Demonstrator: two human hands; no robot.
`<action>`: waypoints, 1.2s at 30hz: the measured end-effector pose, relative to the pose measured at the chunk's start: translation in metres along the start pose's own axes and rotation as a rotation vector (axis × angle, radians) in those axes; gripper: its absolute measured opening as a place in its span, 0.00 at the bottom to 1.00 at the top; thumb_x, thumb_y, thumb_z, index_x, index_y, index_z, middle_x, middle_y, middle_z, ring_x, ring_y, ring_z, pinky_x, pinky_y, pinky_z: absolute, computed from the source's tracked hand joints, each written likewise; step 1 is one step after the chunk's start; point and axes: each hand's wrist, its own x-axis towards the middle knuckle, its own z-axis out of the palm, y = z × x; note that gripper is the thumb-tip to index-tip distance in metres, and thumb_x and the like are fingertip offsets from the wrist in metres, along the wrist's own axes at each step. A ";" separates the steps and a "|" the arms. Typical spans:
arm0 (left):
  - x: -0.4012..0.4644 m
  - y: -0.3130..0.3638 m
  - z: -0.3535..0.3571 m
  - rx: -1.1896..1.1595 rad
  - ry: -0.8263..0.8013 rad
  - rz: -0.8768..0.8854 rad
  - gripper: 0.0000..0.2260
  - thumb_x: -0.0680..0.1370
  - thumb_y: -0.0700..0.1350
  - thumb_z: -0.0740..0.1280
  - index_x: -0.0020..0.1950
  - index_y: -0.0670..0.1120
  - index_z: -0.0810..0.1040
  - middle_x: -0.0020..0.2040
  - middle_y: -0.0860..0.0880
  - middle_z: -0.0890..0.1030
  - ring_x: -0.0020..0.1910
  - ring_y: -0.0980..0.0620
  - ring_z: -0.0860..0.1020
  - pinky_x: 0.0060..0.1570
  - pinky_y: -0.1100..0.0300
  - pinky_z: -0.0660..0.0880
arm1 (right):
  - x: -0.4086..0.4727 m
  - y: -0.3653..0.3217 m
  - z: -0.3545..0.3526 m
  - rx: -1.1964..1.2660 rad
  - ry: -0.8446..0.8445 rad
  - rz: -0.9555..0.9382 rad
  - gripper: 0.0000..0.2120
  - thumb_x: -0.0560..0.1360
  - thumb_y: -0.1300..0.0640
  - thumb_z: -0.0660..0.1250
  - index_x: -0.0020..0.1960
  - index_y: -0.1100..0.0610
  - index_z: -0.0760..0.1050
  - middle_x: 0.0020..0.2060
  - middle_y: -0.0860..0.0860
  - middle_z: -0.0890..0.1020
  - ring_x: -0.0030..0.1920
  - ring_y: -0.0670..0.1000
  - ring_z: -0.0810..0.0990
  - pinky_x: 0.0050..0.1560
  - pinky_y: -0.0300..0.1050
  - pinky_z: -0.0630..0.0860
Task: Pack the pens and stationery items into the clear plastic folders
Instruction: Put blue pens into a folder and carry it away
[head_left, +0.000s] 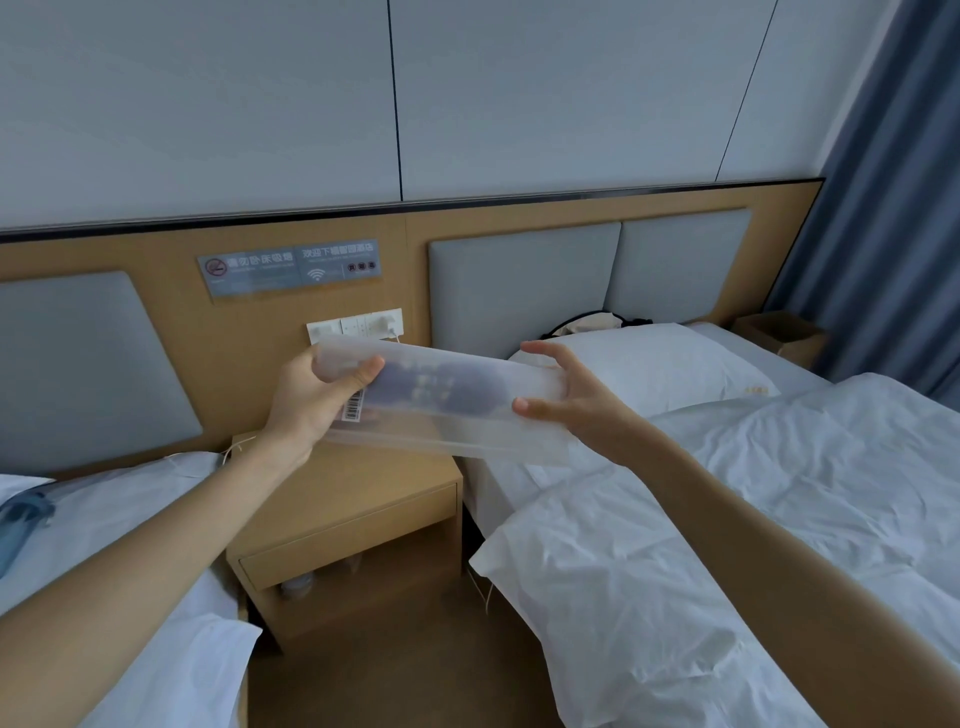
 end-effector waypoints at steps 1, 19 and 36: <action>0.000 0.000 -0.001 -0.004 -0.004 -0.010 0.30 0.56 0.62 0.80 0.49 0.47 0.78 0.48 0.47 0.82 0.46 0.46 0.83 0.40 0.49 0.81 | -0.001 -0.002 0.000 -0.052 -0.021 0.007 0.34 0.66 0.58 0.78 0.67 0.45 0.66 0.58 0.57 0.72 0.47 0.47 0.79 0.47 0.40 0.79; 0.002 0.004 -0.005 -0.008 -0.137 -0.053 0.22 0.62 0.47 0.76 0.53 0.46 0.75 0.52 0.44 0.82 0.44 0.45 0.83 0.48 0.44 0.80 | 0.005 -0.004 0.001 -0.601 0.032 -0.048 0.41 0.63 0.61 0.79 0.69 0.48 0.61 0.59 0.51 0.65 0.52 0.51 0.70 0.37 0.32 0.69; 0.001 -0.002 -0.007 0.884 -0.090 0.773 0.33 0.67 0.51 0.78 0.67 0.48 0.66 0.64 0.44 0.71 0.63 0.44 0.70 0.62 0.43 0.70 | -0.001 -0.011 -0.006 -0.597 0.153 -0.039 0.27 0.67 0.61 0.75 0.63 0.49 0.73 0.48 0.47 0.75 0.35 0.43 0.73 0.28 0.30 0.68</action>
